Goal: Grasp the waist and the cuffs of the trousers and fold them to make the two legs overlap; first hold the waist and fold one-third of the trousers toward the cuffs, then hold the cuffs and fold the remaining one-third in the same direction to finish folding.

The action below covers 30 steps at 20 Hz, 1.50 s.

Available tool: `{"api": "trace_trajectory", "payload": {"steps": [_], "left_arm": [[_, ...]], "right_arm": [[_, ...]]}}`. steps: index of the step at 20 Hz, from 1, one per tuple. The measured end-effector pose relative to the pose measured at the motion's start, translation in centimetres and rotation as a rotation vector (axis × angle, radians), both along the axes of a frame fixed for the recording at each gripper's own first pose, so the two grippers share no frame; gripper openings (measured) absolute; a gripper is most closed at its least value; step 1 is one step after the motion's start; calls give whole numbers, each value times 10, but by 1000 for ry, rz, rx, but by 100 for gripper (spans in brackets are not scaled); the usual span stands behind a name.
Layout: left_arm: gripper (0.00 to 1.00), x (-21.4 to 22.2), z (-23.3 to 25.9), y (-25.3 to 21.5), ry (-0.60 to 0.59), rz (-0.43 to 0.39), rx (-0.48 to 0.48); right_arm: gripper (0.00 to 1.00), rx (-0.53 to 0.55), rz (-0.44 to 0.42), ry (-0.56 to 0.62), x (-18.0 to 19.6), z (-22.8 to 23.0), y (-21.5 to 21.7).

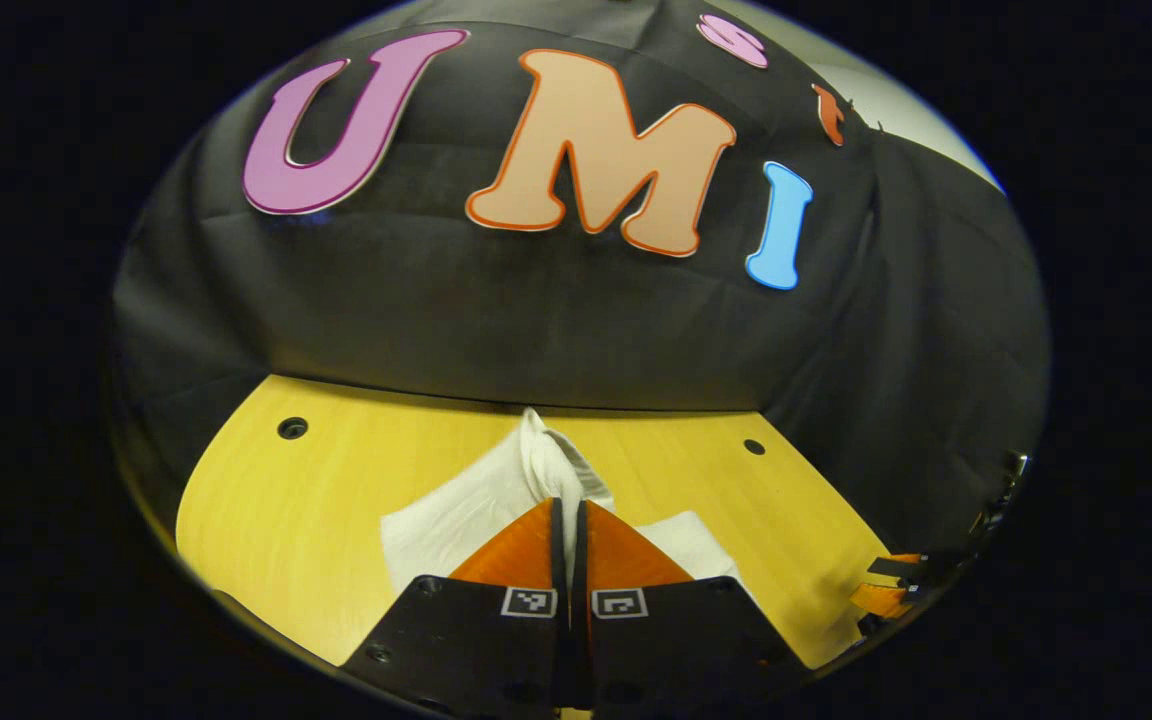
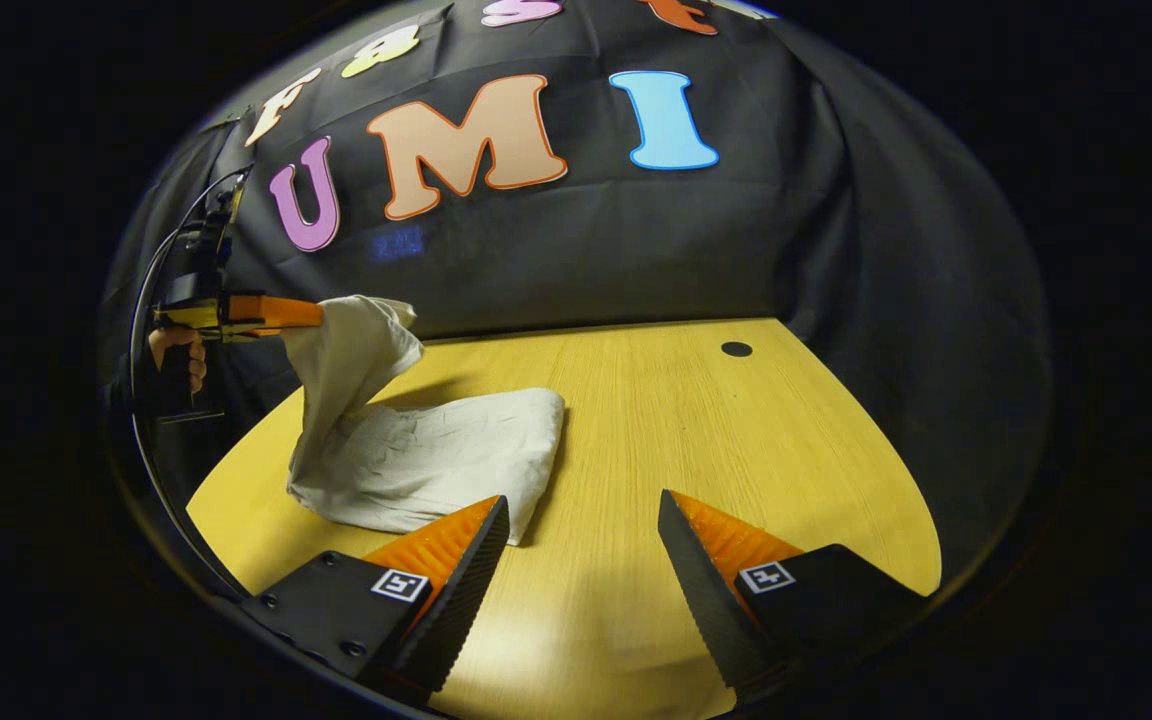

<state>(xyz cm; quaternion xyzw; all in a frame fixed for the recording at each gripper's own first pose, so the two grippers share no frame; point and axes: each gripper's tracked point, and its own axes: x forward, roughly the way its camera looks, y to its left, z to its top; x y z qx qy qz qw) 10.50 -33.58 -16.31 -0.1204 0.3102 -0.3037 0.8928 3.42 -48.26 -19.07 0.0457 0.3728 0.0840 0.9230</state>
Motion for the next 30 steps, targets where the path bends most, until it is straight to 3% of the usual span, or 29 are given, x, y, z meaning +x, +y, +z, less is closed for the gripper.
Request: {"api": "trace_trajectory", "payload": {"steps": [2,4,6,12,18,19,20,21,24,25,26,29,30], "left_arm": [[0,-6,1,-20,1,-29,-5],[0,-11,3,-41,-6,-57,-10],[0,-15,5,-59,-24,-77,-3],[0,-50,-5,-113,-41,-156,8],[0,-100,-58,-135,-5,-207,70],[0,-103,-64,-136,-6,-202,75],[0,-107,-67,-137,-9,-196,75],[1,-111,-69,-139,-8,-199,69],[20,-121,-66,-134,-37,-207,71],[27,-120,-64,-127,-64,-199,86],[46,-120,-60,-121,-87,-196,97],[92,-111,-39,-91,-158,-142,107],[97,-111,-31,-75,-175,-113,108]], "right_arm": [[92,-2,-6,4,-5,0,-8],[97,-3,-11,4,-8,1,-15],[92,-7,-13,5,-12,2,-21],[92,-11,-19,3,-19,2,-41],[92,-4,-5,-2,-18,4,-51],[97,-4,3,-5,-17,4,-50],[92,-3,11,-8,-15,5,-49],[97,1,19,-12,-14,6,-47],[97,-4,39,-36,-4,12,-41],[91,-12,38,-52,1,16,-39],[97,-13,37,-71,7,23,-34],[97,10,51,-128,21,45,-10],[97,19,60,-149,26,53,1]]}}
